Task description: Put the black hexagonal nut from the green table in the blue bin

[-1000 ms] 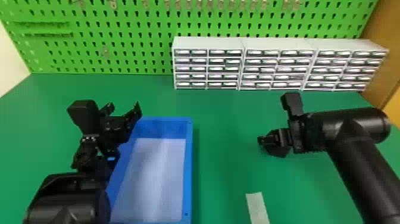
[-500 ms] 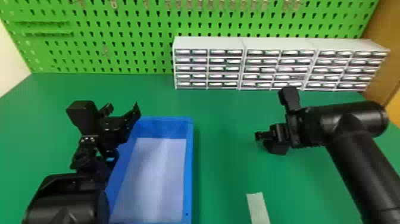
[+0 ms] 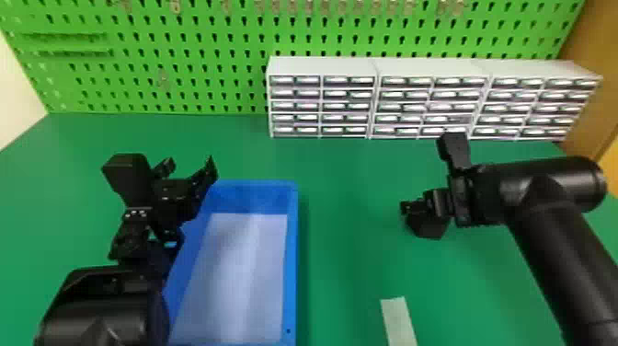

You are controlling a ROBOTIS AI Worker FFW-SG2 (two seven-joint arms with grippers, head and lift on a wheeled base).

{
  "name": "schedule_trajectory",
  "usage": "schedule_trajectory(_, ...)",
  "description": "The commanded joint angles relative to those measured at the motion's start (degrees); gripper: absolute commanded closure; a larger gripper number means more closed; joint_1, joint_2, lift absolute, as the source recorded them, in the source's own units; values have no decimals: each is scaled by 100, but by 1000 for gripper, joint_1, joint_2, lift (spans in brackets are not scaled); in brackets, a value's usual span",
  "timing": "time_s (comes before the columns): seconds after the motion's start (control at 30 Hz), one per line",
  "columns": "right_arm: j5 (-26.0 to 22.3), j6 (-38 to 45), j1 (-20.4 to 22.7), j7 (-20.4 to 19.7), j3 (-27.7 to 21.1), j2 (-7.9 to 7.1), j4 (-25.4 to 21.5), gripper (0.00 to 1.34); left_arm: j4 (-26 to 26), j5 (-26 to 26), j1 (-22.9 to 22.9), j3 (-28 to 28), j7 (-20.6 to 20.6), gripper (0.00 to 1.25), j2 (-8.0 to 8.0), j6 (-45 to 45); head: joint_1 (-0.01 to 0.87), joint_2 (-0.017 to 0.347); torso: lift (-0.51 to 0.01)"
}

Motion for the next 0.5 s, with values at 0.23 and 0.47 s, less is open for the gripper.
schedule_trajectory(0.23, 3, -156, -13, 151, 100, -35, 139, 84, 0, 2, -9, 9, 6, 450, -15, -24, 686, 51, -97)
schedule_trajectory(0.47, 135, -236, -75, 309, 188, 26, 262, 84, 0, 2, -17, 0, 6, 450, -15, -24, 686, 51, -97)
